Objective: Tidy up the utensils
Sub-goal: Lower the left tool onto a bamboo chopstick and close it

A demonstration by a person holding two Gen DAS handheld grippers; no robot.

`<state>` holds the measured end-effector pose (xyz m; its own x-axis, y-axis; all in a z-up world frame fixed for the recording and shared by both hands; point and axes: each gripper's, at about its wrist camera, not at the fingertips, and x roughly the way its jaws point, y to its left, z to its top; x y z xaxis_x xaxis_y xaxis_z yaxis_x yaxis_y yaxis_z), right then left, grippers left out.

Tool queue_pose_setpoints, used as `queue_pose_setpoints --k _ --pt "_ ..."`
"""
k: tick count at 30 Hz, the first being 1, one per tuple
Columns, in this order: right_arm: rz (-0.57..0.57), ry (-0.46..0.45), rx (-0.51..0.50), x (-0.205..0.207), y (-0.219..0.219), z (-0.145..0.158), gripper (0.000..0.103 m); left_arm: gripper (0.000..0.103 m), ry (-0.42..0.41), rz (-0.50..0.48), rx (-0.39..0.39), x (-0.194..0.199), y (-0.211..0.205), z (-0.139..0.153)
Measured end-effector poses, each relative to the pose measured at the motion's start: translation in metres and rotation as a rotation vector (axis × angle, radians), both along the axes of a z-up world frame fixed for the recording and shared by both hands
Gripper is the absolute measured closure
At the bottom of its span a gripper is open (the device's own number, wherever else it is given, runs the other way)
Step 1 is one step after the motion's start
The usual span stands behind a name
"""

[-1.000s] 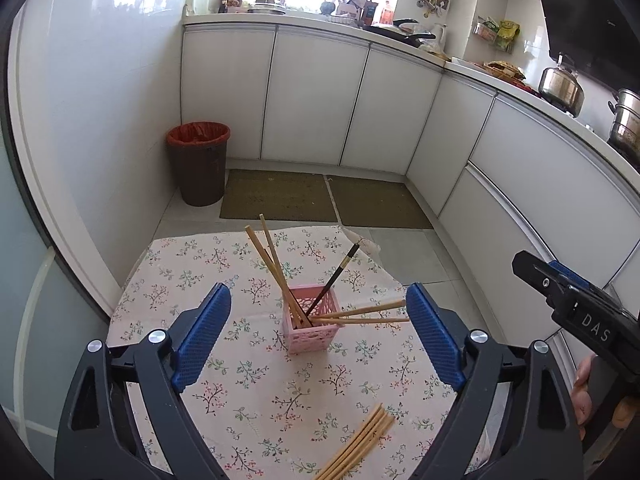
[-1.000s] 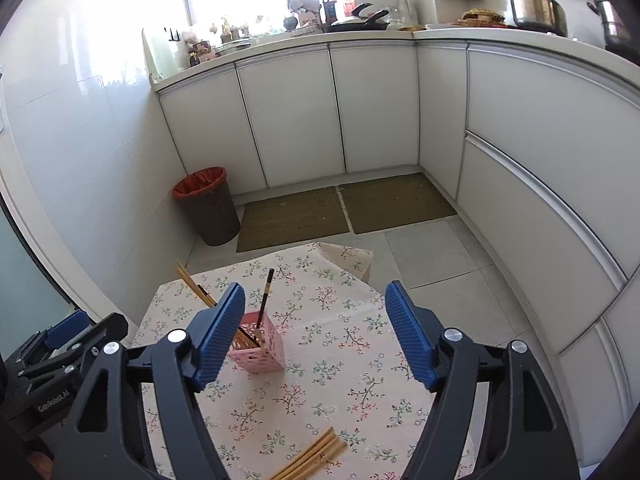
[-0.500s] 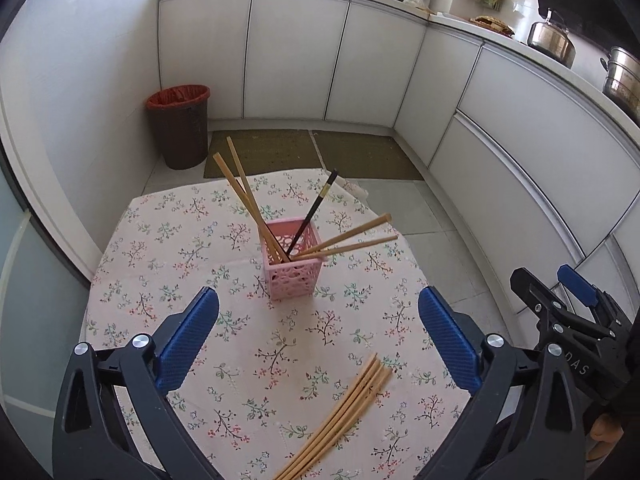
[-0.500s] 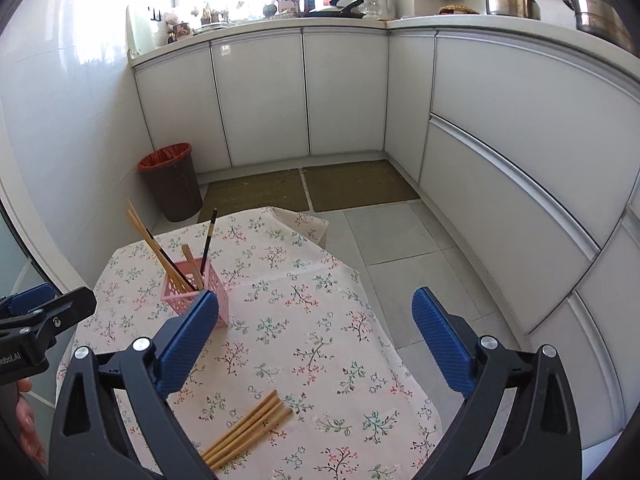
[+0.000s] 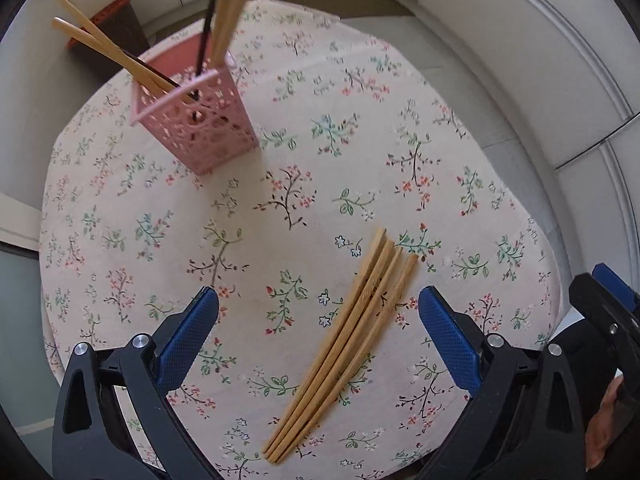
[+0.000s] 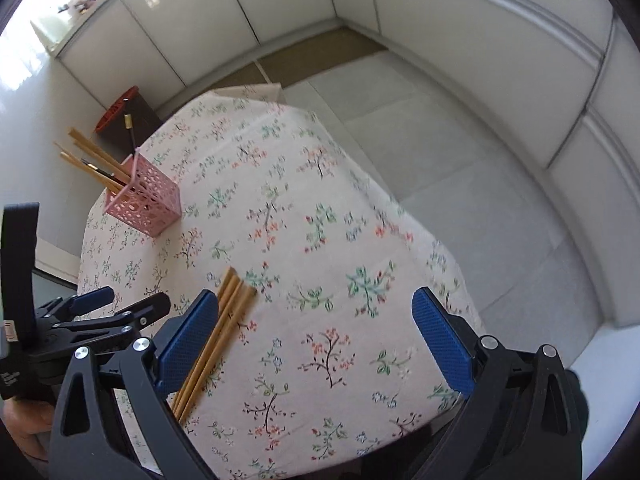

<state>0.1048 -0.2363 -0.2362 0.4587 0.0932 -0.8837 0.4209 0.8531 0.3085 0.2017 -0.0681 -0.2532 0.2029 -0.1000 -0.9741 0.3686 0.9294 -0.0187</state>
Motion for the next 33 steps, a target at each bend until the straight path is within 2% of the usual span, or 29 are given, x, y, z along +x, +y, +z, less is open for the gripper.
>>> queue_pose_setpoints --k 4,10,12,14,16,20,30,33 --pt "-0.046 0.061 0.083 -0.003 -0.009 -0.020 0.008 0.007 0.085 0.047 0.012 0.017 -0.009 -0.029" --pt "-0.042 0.103 0.086 0.000 -0.007 -0.030 0.008 0.009 0.088 0.142 -0.019 0.035 -0.005 -0.047" --pt "-0.039 0.119 0.094 0.001 -0.007 -0.034 0.008 0.017 0.091 0.157 -0.038 0.038 -0.004 -0.053" --pt "-0.037 0.131 0.100 0.001 -0.007 -0.037 0.008 0.026 0.096 0.153 -0.023 0.039 -0.004 -0.060" --pt "-0.037 0.137 0.103 0.002 -0.007 -0.038 0.008 0.027 0.108 0.139 -0.016 0.038 -0.004 -0.066" --pt "-0.035 0.139 0.101 0.002 -0.006 -0.038 0.008 0.028 0.071 0.134 0.001 0.037 -0.004 -0.067" --pt "-0.037 0.152 0.103 0.003 -0.005 -0.040 0.008 0.028 0.064 0.122 -0.036 0.037 -0.002 -0.057" --pt "-0.036 0.157 0.104 0.003 -0.004 -0.041 0.008 0.028 0.063 0.106 -0.023 0.038 -0.003 -0.054"
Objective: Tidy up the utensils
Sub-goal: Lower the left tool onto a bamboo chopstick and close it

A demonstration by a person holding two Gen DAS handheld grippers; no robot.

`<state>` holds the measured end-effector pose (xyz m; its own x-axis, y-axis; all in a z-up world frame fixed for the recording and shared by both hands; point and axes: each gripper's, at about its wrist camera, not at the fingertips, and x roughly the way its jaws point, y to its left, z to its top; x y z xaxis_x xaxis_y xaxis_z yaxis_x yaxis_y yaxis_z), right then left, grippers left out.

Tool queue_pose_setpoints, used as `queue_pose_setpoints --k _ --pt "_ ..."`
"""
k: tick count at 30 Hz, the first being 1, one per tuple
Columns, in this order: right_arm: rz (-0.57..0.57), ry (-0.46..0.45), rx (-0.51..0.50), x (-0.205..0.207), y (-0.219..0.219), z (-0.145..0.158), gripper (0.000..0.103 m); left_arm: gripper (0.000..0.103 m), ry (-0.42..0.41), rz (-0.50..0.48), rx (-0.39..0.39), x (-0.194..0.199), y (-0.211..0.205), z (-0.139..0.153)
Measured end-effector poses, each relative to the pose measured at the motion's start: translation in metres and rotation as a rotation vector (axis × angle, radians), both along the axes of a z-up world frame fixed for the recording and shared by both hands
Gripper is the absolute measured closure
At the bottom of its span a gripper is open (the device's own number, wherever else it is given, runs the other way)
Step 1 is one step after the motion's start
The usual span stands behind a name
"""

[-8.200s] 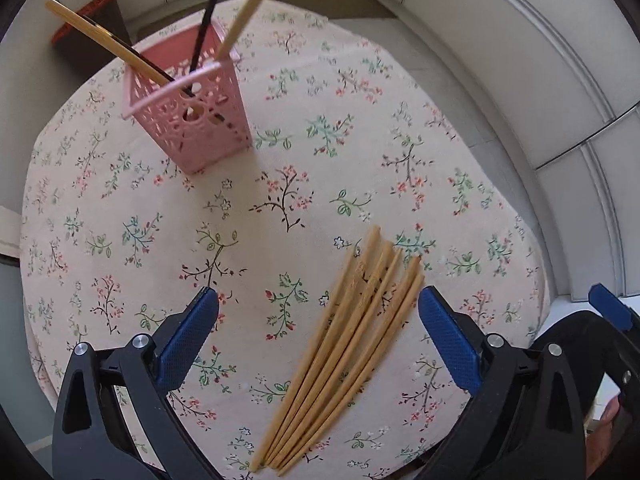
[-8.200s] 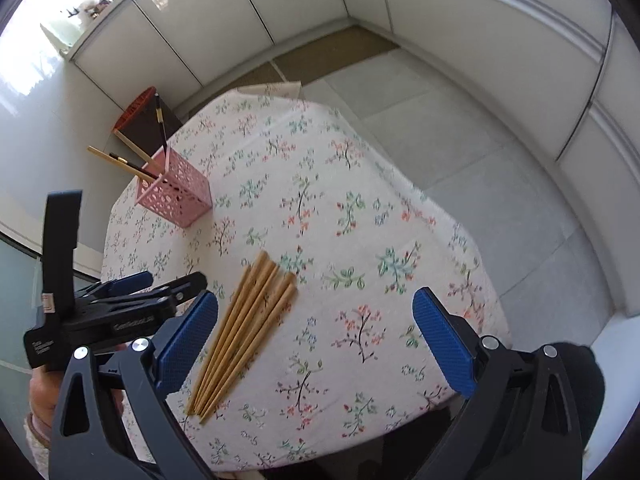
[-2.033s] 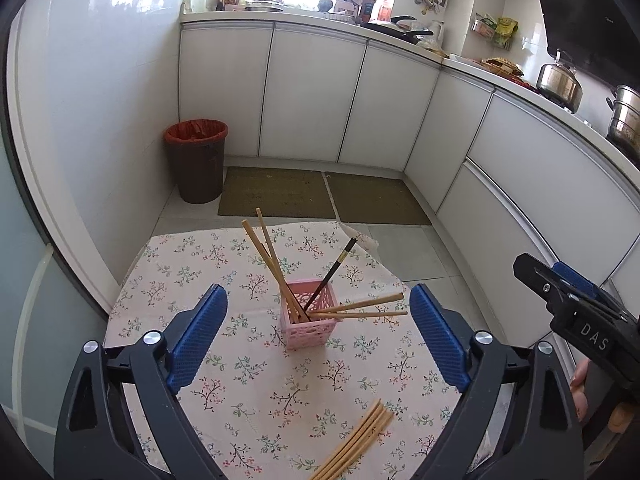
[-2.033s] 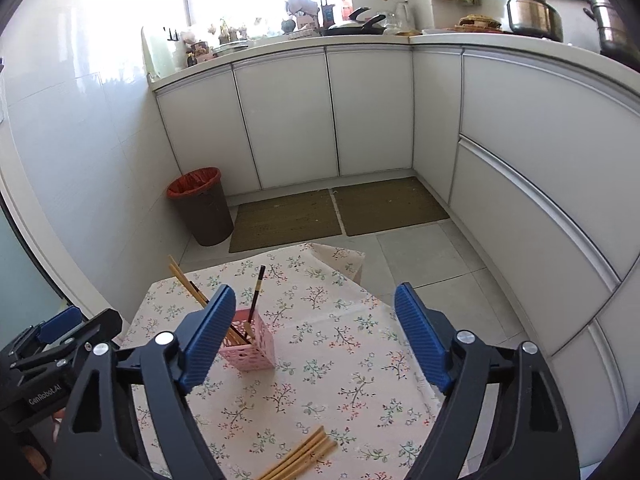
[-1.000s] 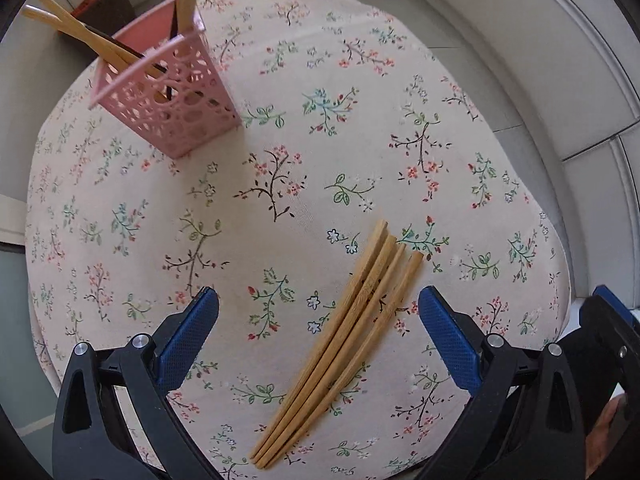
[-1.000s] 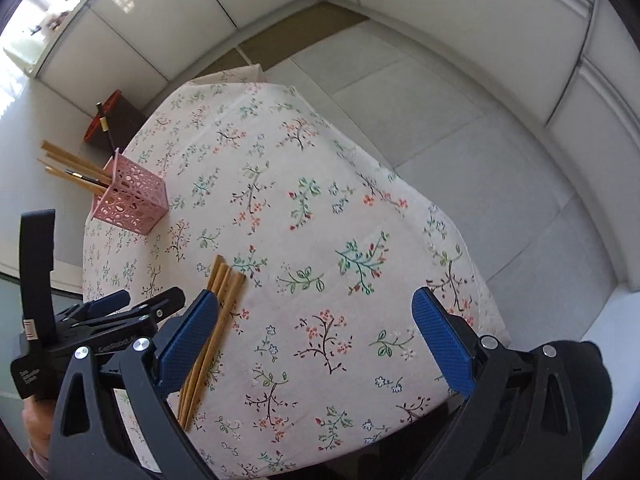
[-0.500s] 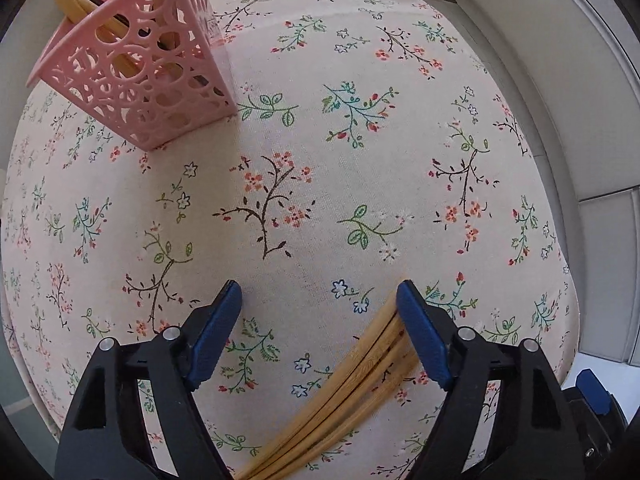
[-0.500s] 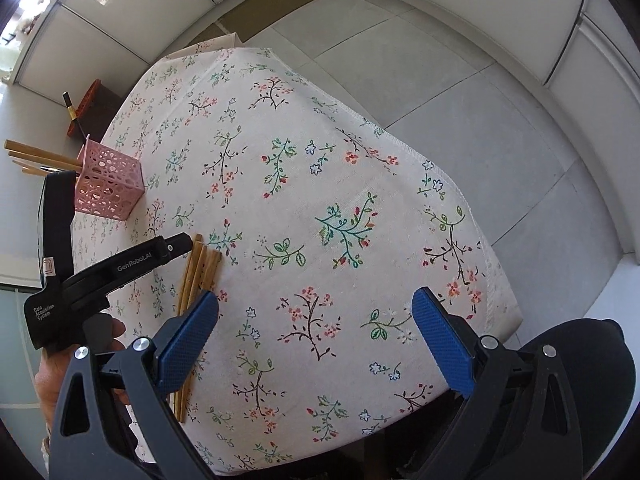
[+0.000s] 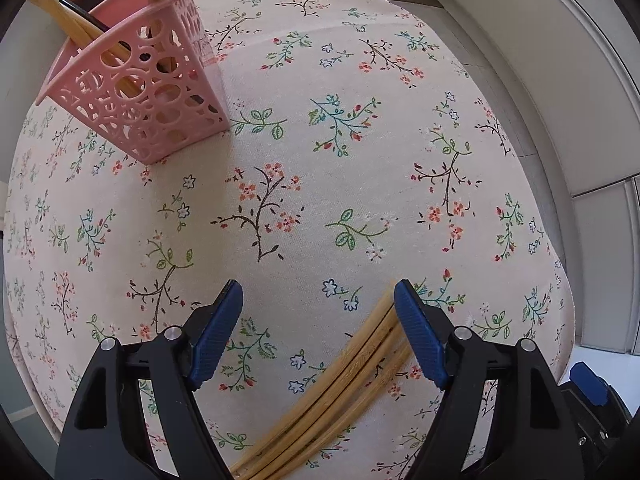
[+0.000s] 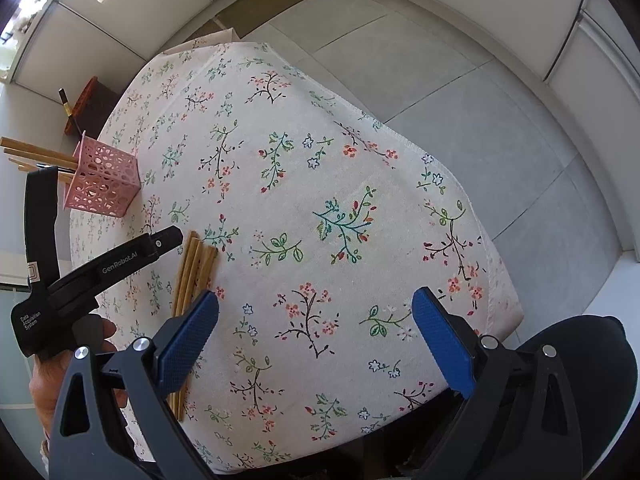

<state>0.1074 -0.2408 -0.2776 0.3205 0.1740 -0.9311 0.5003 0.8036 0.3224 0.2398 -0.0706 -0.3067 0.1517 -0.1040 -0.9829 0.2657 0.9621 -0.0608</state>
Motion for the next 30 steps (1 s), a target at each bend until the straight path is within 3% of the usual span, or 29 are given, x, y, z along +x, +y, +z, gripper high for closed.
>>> queue_pose_setpoints --k 5,9,17,22,30 --pt "0.004 0.003 -0.002 0.000 0.001 -0.001 0.008 0.027 0.008 0.013 0.002 -0.001 0.001 -0.010" --pt "0.006 0.015 0.007 0.005 0.006 -0.004 0.008 0.051 -0.036 -0.028 0.067 -0.002 0.005 -0.010" --pt "-0.003 0.013 0.002 0.012 0.012 0.001 0.008 0.054 0.005 0.014 -0.091 0.001 0.025 0.003" --pt "-0.025 0.018 0.005 0.007 0.004 0.001 0.008 0.054 0.015 -0.050 -0.078 -0.002 0.005 0.005" --pt "-0.021 0.022 0.017 0.004 0.002 -0.002 0.008 0.047 0.011 -0.043 -0.093 -0.001 0.002 0.012"
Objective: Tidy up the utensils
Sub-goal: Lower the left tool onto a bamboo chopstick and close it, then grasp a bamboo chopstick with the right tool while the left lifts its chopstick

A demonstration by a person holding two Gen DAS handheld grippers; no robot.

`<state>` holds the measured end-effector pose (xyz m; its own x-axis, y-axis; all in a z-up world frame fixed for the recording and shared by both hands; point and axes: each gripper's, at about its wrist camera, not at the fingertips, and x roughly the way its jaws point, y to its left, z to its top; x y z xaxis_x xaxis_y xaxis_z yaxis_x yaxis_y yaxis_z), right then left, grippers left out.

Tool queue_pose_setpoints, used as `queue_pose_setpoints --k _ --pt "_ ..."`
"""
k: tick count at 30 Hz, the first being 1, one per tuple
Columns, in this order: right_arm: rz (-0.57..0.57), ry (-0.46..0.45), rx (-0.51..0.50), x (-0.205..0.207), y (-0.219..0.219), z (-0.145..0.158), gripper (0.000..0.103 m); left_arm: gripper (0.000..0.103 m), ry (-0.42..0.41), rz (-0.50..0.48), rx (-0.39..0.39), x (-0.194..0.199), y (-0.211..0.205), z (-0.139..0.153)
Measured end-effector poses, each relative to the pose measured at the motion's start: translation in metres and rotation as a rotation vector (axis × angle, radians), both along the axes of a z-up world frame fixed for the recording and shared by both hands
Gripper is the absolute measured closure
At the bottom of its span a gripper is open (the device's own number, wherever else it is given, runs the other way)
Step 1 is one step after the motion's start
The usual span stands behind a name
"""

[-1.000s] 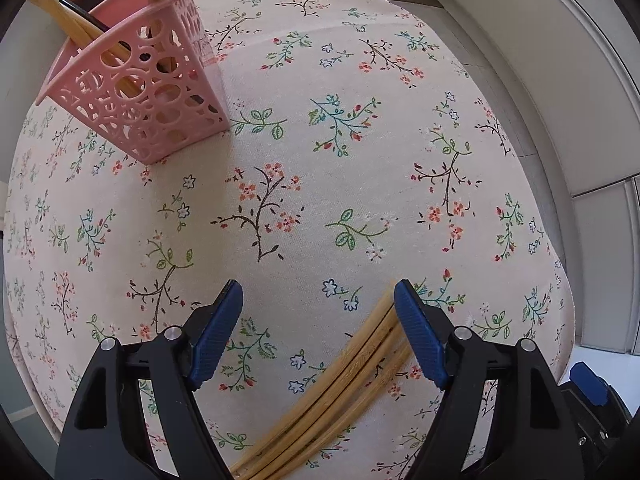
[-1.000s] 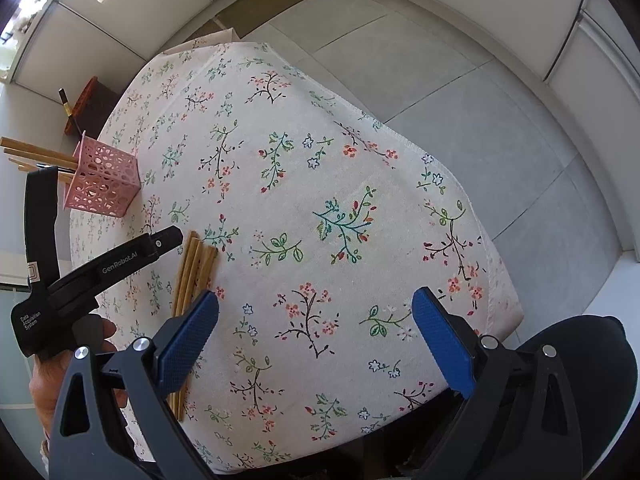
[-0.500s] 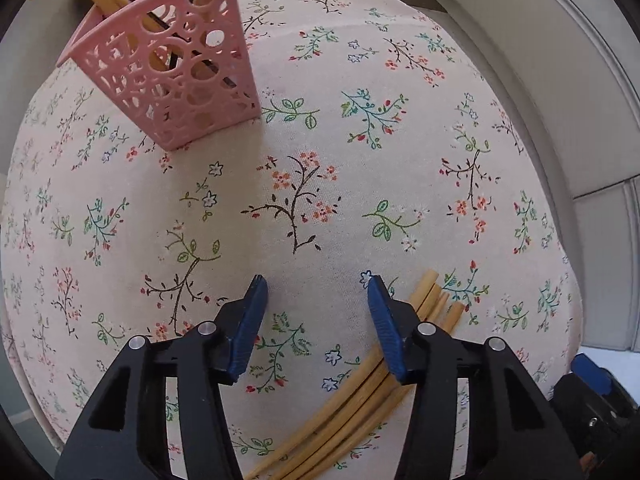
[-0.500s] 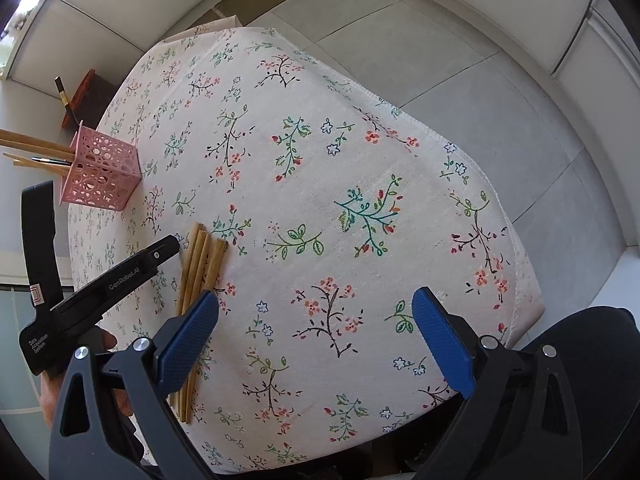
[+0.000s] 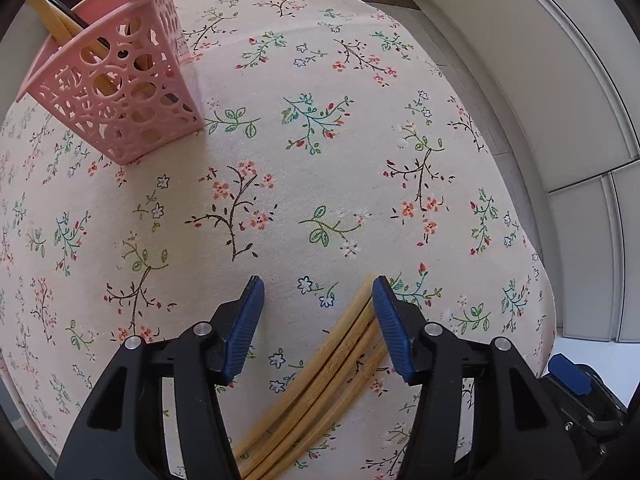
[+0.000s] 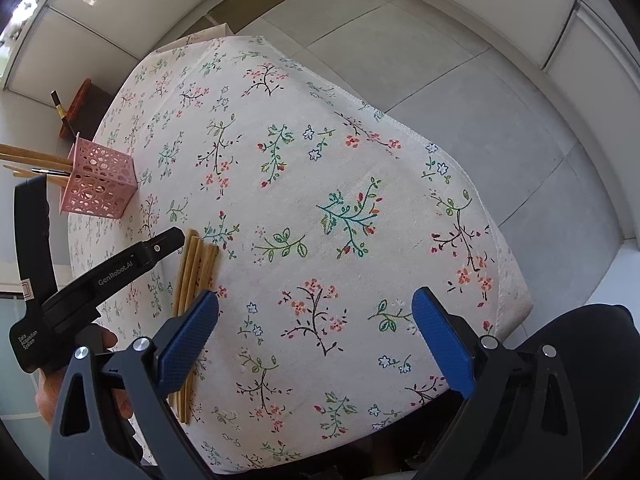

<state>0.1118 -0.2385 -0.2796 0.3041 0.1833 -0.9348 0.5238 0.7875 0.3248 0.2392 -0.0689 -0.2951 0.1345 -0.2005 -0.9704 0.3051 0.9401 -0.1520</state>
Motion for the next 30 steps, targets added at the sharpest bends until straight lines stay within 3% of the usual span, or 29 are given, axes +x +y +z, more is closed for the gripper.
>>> queue_pose_setpoints --k 5,8,10,11,16,19,21,24,26,30 --pt "-0.008 0.005 0.003 0.000 -0.001 -0.002 0.008 0.045 -0.011 -0.050 0.081 -0.002 -0.006 -0.012" --pt "-0.006 0.007 0.003 0.002 0.001 -0.002 0.008 0.054 -0.044 -0.094 0.153 -0.010 -0.014 -0.016" --pt "0.000 0.007 -0.002 0.005 0.005 -0.002 0.008 0.075 -0.048 -0.108 0.148 -0.013 -0.015 -0.013" --pt "0.002 0.008 -0.003 0.007 0.008 -0.002 0.008 0.093 -0.046 -0.108 0.148 -0.013 -0.012 -0.011" --pt "0.017 0.024 -0.001 0.031 0.028 -0.004 0.011 0.096 -0.059 -0.036 0.101 -0.014 0.026 0.003" --pt "0.027 0.062 0.022 0.048 0.043 -0.013 0.028 0.096 -0.101 -0.001 0.061 -0.020 0.055 0.023" --pt "0.036 0.099 0.045 0.058 0.055 -0.022 0.047 0.096 -0.128 0.017 0.031 -0.026 0.069 0.039" --pt "0.017 0.134 0.059 0.065 0.068 -0.033 0.055 0.096 -0.157 0.039 -0.011 -0.037 0.078 0.059" --pt "0.014 0.152 0.047 0.068 0.075 -0.038 0.066 0.096 -0.171 0.045 -0.027 -0.039 0.090 0.067" --pt "-0.011 0.142 0.033 0.072 0.081 -0.037 0.066 0.096 -0.186 0.051 -0.059 -0.042 0.097 0.074"
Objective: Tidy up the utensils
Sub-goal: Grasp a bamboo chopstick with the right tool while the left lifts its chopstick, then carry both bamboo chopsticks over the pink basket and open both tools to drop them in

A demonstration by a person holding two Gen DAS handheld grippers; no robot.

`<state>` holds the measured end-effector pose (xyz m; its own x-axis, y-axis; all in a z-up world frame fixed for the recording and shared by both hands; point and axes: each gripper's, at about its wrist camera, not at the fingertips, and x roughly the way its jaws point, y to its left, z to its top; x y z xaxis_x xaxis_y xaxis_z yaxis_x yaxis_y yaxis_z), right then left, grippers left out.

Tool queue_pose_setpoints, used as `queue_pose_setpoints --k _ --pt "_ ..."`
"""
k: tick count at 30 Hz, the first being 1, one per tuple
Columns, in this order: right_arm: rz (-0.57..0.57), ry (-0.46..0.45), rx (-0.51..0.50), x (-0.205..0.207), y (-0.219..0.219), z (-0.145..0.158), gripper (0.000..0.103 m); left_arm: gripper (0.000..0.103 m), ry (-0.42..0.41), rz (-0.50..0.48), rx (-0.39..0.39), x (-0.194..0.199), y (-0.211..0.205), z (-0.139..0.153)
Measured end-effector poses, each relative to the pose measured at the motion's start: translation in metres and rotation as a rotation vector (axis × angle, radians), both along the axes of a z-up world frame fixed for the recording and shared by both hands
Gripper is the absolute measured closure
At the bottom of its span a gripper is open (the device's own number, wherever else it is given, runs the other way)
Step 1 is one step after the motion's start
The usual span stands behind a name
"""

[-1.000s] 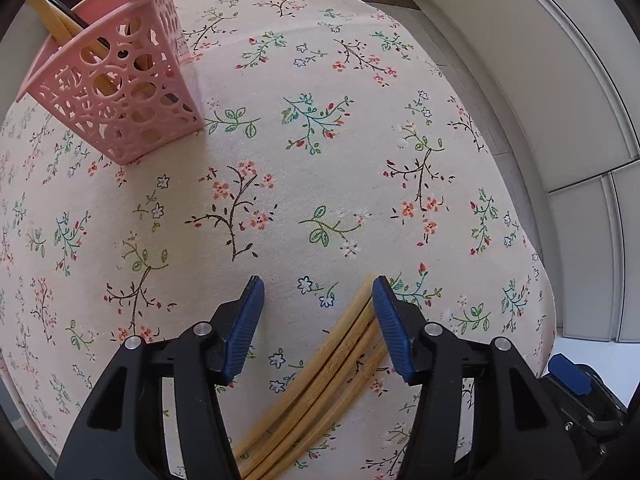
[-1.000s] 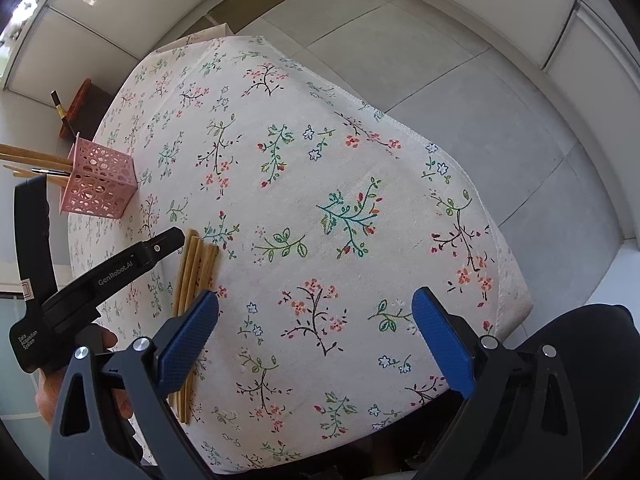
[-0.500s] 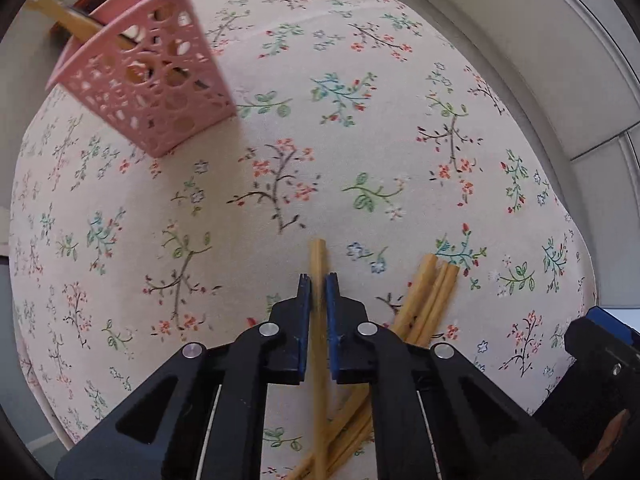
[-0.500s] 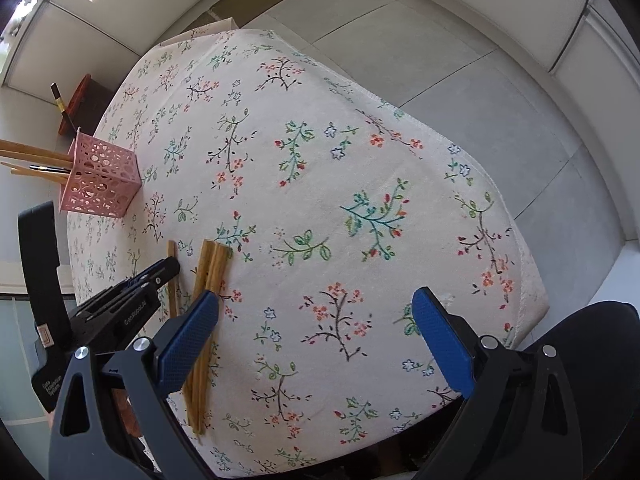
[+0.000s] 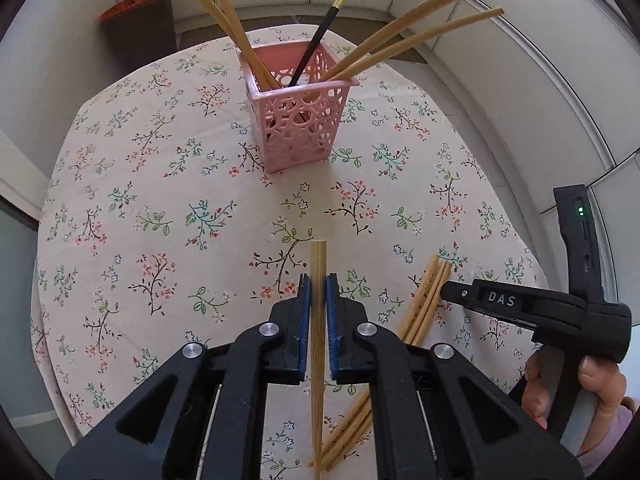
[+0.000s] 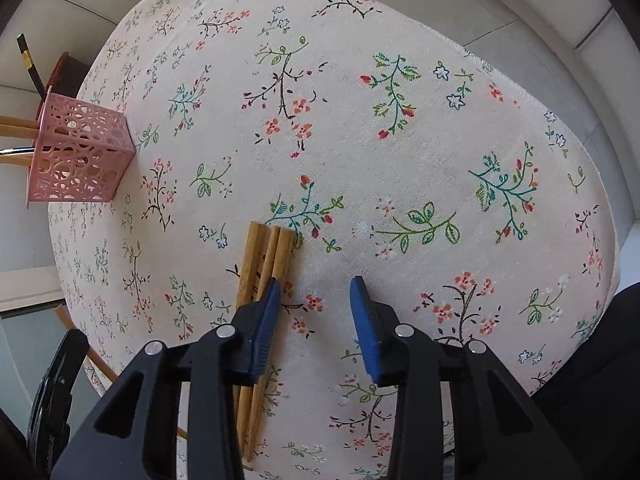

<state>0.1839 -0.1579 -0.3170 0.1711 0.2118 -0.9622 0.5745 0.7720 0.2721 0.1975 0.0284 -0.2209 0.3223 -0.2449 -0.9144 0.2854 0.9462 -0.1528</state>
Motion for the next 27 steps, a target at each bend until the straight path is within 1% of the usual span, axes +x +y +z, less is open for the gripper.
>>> queue_pose_setpoints --k 1,3,5,7,11,13,14,15,16,17,18,20,21,23,24,25,27 --pt "-0.012 -0.001 0.015 0.000 0.000 0.001 0.066 0.096 -0.004 0.000 -0.008 0.000 0.000 -0.004" --pt "-0.031 -0.001 0.030 0.001 0.000 0.002 0.066 0.096 -0.011 0.003 -0.023 0.002 0.004 -0.004" --pt "-0.029 0.005 0.015 0.003 0.000 0.002 0.066 0.096 -0.016 0.003 -0.031 0.001 0.004 -0.001" --pt "-0.027 0.031 -0.007 0.007 0.000 -0.002 0.067 0.096 -0.014 0.001 -0.033 0.002 0.001 -0.003" --pt "0.024 0.050 -0.116 0.016 0.018 -0.001 0.071 0.096 -0.014 0.008 -0.034 0.002 0.002 0.000" --pt "0.033 0.052 -0.149 0.020 0.024 -0.001 0.072 0.096 -0.016 0.015 -0.033 0.002 0.003 0.001" --pt "0.032 0.053 -0.160 0.020 0.025 -0.001 0.074 0.096 -0.017 0.018 -0.031 0.002 0.004 0.001" --pt "0.034 0.054 -0.175 0.021 0.026 0.000 0.081 0.096 -0.018 0.022 -0.029 0.002 0.004 0.002" --pt "0.046 0.051 -0.188 0.021 0.027 0.000 0.085 0.096 -0.019 0.023 -0.030 0.002 0.004 0.002" --pt "0.061 0.021 -0.174 0.021 0.027 0.002 0.091 0.096 -0.018 0.020 -0.033 0.002 0.004 0.003" --pt "0.063 0.001 -0.140 0.018 0.021 0.001 0.095 0.096 -0.015 0.014 -0.039 0.001 0.004 0.003" --pt "0.035 -0.029 -0.087 0.009 0.008 0.004 0.095 0.096 0.012 0.004 -0.046 0.003 0.003 -0.003" --pt "0.033 -0.057 -0.055 0.005 0.002 0.007 0.095 0.096 0.048 -0.008 -0.048 0.005 0.002 -0.011" --pt "0.049 -0.104 -0.050 -0.003 -0.003 0.020 0.095 0.094 0.125 0.020 -0.061 0.015 0.003 -0.031" --pt "0.063 -0.127 -0.053 -0.006 -0.005 0.028 0.095 0.092 0.160 0.038 -0.058 0.021 0.002 -0.041" --pt "0.073 -0.150 -0.053 -0.010 -0.006 0.035 0.095 0.089 0.177 0.046 -0.051 0.026 -0.001 -0.047" --pt "0.083 -0.177 -0.053 -0.017 -0.012 0.048 0.095 0.079 0.178 0.071 -0.028 0.035 -0.009 -0.054"
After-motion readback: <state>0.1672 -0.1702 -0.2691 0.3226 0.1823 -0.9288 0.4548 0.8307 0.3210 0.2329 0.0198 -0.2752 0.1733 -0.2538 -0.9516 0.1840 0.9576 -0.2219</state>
